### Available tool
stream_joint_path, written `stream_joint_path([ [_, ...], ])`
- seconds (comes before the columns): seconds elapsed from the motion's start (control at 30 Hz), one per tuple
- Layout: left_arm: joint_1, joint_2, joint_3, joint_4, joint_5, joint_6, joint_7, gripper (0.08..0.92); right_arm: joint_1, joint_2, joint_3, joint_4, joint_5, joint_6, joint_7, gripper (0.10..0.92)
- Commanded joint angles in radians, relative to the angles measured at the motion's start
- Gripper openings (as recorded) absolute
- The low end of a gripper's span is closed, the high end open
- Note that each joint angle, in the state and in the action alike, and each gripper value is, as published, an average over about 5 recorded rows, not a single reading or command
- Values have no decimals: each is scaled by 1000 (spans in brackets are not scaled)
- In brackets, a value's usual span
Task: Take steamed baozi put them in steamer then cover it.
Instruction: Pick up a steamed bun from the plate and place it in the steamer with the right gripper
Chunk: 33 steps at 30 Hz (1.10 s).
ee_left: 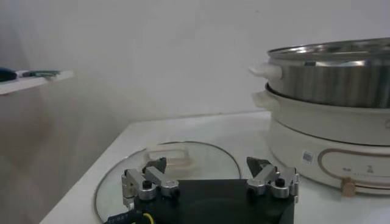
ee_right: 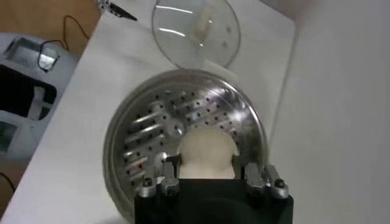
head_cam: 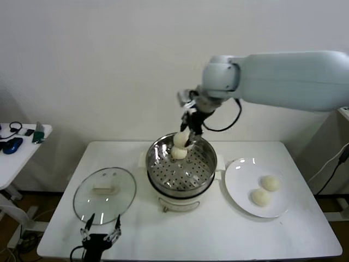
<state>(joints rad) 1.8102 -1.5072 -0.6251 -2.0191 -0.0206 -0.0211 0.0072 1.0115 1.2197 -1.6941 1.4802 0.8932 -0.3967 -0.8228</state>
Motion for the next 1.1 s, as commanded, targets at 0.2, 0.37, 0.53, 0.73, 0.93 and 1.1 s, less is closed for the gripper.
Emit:
stream_joint_path([
  [0.2, 6, 0, -1, 7, 0, -5, -4, 823, -272, 171, 31, -186, -125, -54, 103, 585],
  [0.37, 6, -1, -1, 12, 0, -7, -5, 823, -326, 190, 44, -236, -138, -57, 112, 585],
  [0.53, 6, -2, 0, 20, 1, -8, -7, 823, -357, 199, 51, -244, -147, -60, 117, 585],
  [0.73, 7, -5, 1, 22, 4, -9, -7, 823, -379, 205, 56, -257, -204, -65, 138, 589],
  [0.93, 12, -10, 1, 18, 7, -10, -8, 823, -336, 175, 80, -230, -183, -38, 133, 679],
  [1.1, 18, -16, 3, 6, 16, -8, -8, 823, -132, 84, 2, -159, -96, 62, 4, 800],
])
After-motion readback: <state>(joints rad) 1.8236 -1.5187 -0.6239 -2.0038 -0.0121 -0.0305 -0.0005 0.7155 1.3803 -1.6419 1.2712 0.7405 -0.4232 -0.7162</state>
